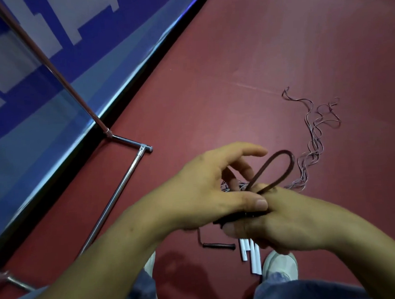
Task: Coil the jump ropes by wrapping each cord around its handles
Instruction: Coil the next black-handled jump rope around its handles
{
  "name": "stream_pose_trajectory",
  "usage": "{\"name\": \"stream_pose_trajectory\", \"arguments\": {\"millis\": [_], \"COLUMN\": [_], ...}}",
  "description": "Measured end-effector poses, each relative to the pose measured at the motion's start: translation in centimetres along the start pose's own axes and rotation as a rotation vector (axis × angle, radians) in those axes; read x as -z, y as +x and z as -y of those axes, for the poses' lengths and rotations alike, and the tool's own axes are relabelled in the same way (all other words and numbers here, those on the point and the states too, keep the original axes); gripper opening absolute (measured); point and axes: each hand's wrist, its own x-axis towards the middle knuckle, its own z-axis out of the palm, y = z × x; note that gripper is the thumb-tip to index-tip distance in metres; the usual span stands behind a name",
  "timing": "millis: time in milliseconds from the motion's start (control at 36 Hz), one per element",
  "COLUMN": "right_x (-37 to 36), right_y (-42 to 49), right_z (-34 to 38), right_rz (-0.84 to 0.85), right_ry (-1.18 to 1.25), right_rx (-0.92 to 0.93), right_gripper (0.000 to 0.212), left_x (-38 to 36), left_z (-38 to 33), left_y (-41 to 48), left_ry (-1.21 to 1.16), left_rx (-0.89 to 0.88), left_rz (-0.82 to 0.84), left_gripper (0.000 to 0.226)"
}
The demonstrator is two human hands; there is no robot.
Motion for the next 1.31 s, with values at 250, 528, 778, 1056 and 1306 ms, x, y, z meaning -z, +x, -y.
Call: {"name": "stream_pose_trajectory", "arguments": {"millis": [250,528,778,1056,1306], "right_x": [-0.5,-0.4,-0.5,0.1,0.8], "right_y": [-0.2,-0.7,-0.8,-0.3,-0.4], "right_z": [-0.2,-0.5,-0.6,-1.4,-1.4], "right_rz": [0.069,-0.035,-0.184,-0.394,-0.300], "right_ry": [0.133,0.184,0.223,0.501,0.776], "right_rx": [-0.012,0.179,0.295,0.318,0.443], "right_gripper": [0.023,0.034,0.028,0.044,0.035], "left_x": [-0.3,-0.3,0.1,-0.8,-0.8], "left_z": [0.2,1.6,2.0,1.5,0.7], "left_y": [1.2,1.4,1.2,1.4,0.9], "left_ry": [-0.299,-0.517,-0.786,-0.732,-0.739], "left_rx": [0.089,0.230,0.231,0.267,0.108], "left_rz": [-0.009,-0.067,-0.044,-0.168,-0.199], "left_gripper": [0.045,0.038,0.017,0.024,0.032]}}
